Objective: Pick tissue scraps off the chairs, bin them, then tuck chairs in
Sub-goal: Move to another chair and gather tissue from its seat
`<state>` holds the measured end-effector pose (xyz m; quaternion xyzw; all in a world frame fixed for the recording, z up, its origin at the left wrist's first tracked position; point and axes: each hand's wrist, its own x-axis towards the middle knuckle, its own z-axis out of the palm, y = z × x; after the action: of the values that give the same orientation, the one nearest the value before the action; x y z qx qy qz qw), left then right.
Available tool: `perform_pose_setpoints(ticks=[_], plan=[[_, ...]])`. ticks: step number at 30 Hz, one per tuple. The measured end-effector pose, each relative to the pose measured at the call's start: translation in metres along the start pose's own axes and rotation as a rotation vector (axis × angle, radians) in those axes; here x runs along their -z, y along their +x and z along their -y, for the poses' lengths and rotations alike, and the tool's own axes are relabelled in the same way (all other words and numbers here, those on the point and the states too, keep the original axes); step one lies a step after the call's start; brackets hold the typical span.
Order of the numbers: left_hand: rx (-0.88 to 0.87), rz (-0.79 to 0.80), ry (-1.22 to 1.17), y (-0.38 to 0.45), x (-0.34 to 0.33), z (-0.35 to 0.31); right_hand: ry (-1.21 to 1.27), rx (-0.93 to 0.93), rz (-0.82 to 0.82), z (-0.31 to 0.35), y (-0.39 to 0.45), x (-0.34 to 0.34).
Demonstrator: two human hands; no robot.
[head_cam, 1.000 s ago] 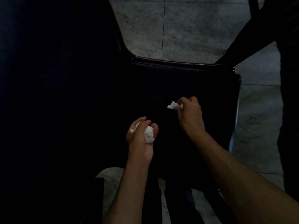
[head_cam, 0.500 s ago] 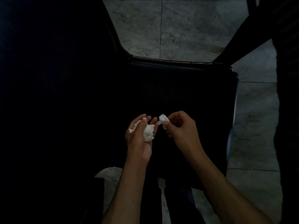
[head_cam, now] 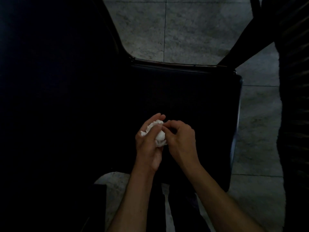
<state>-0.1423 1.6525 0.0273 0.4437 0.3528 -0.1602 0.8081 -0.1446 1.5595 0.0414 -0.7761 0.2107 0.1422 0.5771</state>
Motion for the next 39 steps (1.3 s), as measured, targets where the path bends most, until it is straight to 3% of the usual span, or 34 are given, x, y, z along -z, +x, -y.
perform_pose_setpoints(ticks=[7,11,15,19,23,27,31,35,39], plan=[[-0.108,-0.252,0.164,0.002,0.004,0.003,-0.18,0.101,0.277,-0.006,-0.014,-0.003],[-0.175,-0.38,0.245,0.003,0.006,-0.003,-0.081,0.13,0.174,-0.003,-0.024,-0.001],[-0.16,-0.286,0.257,-0.008,-0.003,-0.008,0.042,0.089,0.071,0.003,-0.031,-0.001],[-0.163,-0.261,0.197,-0.024,-0.016,-0.014,0.012,0.105,-0.028,0.018,-0.038,-0.003],[-0.237,-0.258,0.196,-0.038,-0.023,-0.026,-0.004,0.119,0.039,0.035,-0.043,0.008],[-0.329,-0.286,0.395,-0.046,-0.029,-0.046,-0.085,0.133,0.145,0.048,-0.046,0.027],[-0.459,-0.311,0.642,-0.062,-0.043,-0.078,-0.232,0.229,0.015,0.077,-0.043,0.045],[-0.731,-0.317,0.955,-0.097,-0.057,-0.125,-0.555,0.303,-0.025,0.127,-0.045,0.071],[-0.892,-0.328,1.107,-0.146,-0.072,-0.18,-0.737,0.43,-0.11,0.19,-0.061,0.096]])
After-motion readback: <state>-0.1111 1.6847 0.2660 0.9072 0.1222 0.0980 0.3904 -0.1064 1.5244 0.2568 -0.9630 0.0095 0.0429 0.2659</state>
